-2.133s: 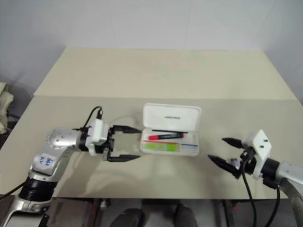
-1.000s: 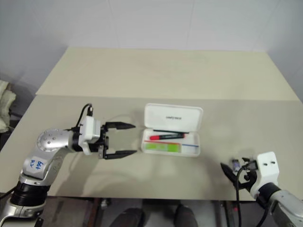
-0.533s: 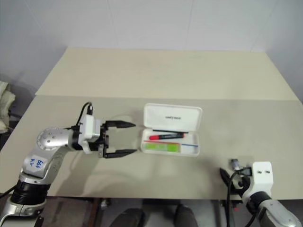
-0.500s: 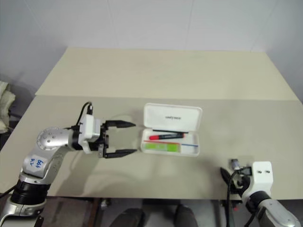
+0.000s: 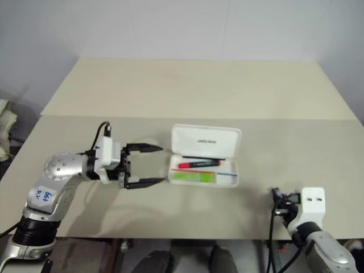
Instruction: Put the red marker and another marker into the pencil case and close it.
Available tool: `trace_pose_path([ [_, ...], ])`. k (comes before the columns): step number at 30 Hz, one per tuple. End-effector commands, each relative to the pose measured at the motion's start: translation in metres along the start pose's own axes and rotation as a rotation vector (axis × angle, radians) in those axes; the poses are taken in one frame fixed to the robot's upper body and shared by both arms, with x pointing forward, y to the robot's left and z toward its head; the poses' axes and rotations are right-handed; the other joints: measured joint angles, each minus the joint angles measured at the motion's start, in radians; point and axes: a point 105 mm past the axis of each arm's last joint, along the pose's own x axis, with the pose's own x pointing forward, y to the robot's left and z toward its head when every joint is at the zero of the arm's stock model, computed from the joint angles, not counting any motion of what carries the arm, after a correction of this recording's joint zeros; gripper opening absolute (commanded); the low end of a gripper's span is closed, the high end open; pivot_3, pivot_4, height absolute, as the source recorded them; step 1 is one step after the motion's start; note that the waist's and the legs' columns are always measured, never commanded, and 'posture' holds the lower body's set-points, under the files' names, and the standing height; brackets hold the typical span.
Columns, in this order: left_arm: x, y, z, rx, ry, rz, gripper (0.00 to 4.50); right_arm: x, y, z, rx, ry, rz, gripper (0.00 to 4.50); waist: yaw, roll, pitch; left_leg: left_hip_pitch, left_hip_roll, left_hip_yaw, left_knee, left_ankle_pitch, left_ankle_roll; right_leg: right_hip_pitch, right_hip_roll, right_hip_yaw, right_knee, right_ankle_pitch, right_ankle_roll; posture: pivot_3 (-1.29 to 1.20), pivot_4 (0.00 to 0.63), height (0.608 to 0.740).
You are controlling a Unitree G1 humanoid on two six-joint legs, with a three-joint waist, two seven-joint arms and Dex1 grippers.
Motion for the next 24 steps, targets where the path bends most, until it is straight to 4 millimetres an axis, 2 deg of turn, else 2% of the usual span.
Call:
trace_pose_path([
  [1,0.002,-0.001,0.009,0.044,-0.025,0.001,4.16,0.004,0.007,0.018,-0.099,-0.052,0.085,0.36,-0.006,0.0,0.0,0.0,0.0,0.0,0.0,0.0,0.0,0.0,0.0,0.0,0.0,0.0,0.0,0.0,0.15,0.74],
  [5,0.002,-0.002,0.007,0.048,-0.021,0.003,4.16,0.014,0.019,0.047,-0.224,-0.127,0.235,0.36,-0.011,0.0,0.0,0.0,0.0,0.001,0.0,0.0,0.0,0.0,0.0,0.0,0.0,0.0,0.0,0.0,0.15,0.74],
  [7,0.002,-0.003,0.007,0.049,-0.02,0.005,4.16,0.017,0.022,0.055,-0.261,-0.15,0.28,0.36,-0.01,0.0,0.0,0.001,0.001,0.001,0.0,0.0,0.0,0.0,0.001,0.0,0.0,0.0,0.0,0.0,0.15,0.74],
  [10,0.0,-0.003,0.005,0.049,-0.014,0.013,4.16,0.019,0.045,0.073,-0.358,-0.207,0.493,0.36,-0.009,0.0,0.0,0.0,0.001,0.0,-0.001,0.0,0.0,0.0,0.001,-0.001,-0.001,0.0,0.0,0.0,0.15,0.74],
  [13,-0.003,-0.004,0.002,0.047,0.0,0.023,4.16,0.022,0.066,0.076,-0.488,-0.212,0.693,0.36,-0.009,0.0,0.0,0.0,0.001,0.0,-0.001,0.0,0.0,0.0,0.001,-0.001,-0.003,0.0,0.0,0.0,0.15,0.74],
  [19,-0.009,-0.008,-0.006,0.051,0.035,0.028,4.16,0.042,0.092,0.084,-0.608,-0.25,0.91,0.36,-0.011,-0.001,0.0,0.0,0.001,0.0,-0.002,0.0,0.0,0.0,0.001,-0.001,-0.005,0.0,0.0,0.0,0.15,0.74],
  [24,-0.013,-0.008,-0.007,0.053,0.053,0.043,4.16,0.053,0.11,0.076,-0.725,-0.236,1.083,0.36,-0.009,-0.001,0.0,-0.001,0.001,-0.002,-0.002,0.0,0.0,0.0,0.0,-0.002,-0.005,0.0,0.0,0.0,0.15,0.74],
])
